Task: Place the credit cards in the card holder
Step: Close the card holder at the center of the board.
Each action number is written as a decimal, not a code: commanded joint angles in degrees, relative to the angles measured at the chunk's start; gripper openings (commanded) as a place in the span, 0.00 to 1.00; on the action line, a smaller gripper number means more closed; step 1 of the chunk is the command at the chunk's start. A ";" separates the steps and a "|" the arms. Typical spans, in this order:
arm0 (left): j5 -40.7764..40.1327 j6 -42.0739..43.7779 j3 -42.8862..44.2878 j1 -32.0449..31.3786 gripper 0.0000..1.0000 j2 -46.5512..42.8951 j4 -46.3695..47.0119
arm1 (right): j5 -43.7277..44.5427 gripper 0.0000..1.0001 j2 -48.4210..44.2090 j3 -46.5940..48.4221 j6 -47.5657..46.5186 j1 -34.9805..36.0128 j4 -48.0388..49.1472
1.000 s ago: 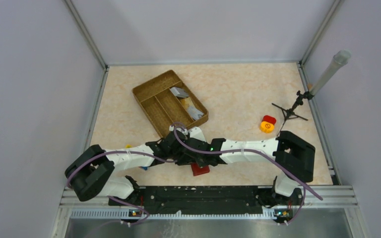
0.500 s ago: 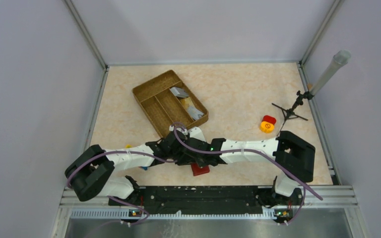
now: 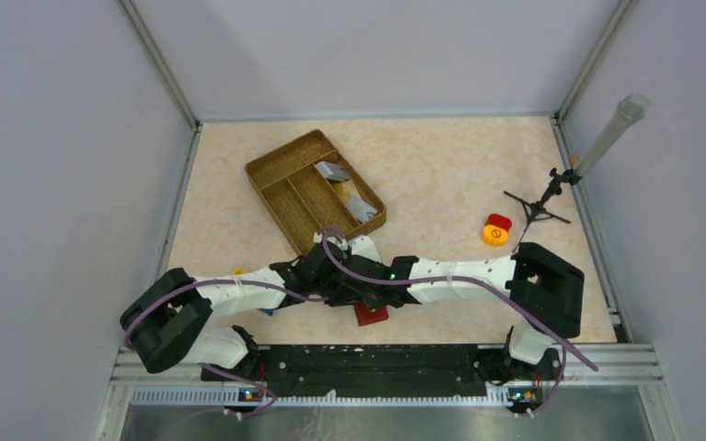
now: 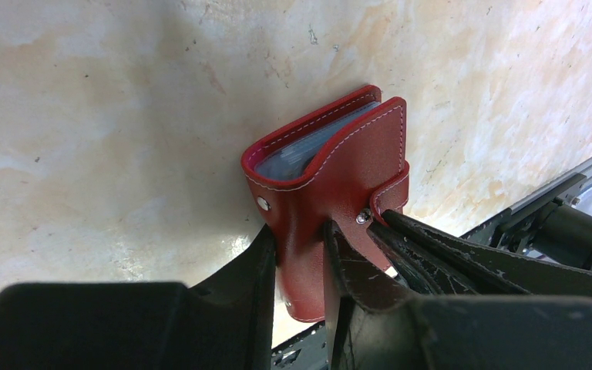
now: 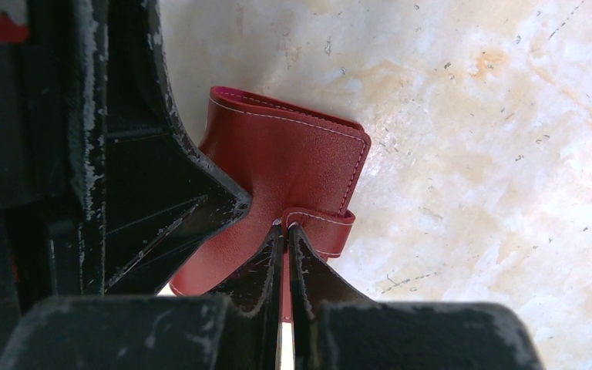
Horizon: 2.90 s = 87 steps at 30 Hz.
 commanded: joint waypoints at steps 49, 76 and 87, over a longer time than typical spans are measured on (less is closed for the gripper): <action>-4.72 3.68 -4.93 -0.19 0.44 -9.43 -5.15 | 0.18 0.00 -7.43 -2.68 2.51 1.10 4.73; -3.39 0.27 -6.53 -0.14 0.26 -7.08 -4.69 | -4.41 0.00 -3.79 -3.80 0.99 1.22 8.36; -3.17 0.16 -6.25 -0.16 0.23 -6.05 -4.60 | -2.82 0.00 -1.84 -3.09 1.07 1.31 7.91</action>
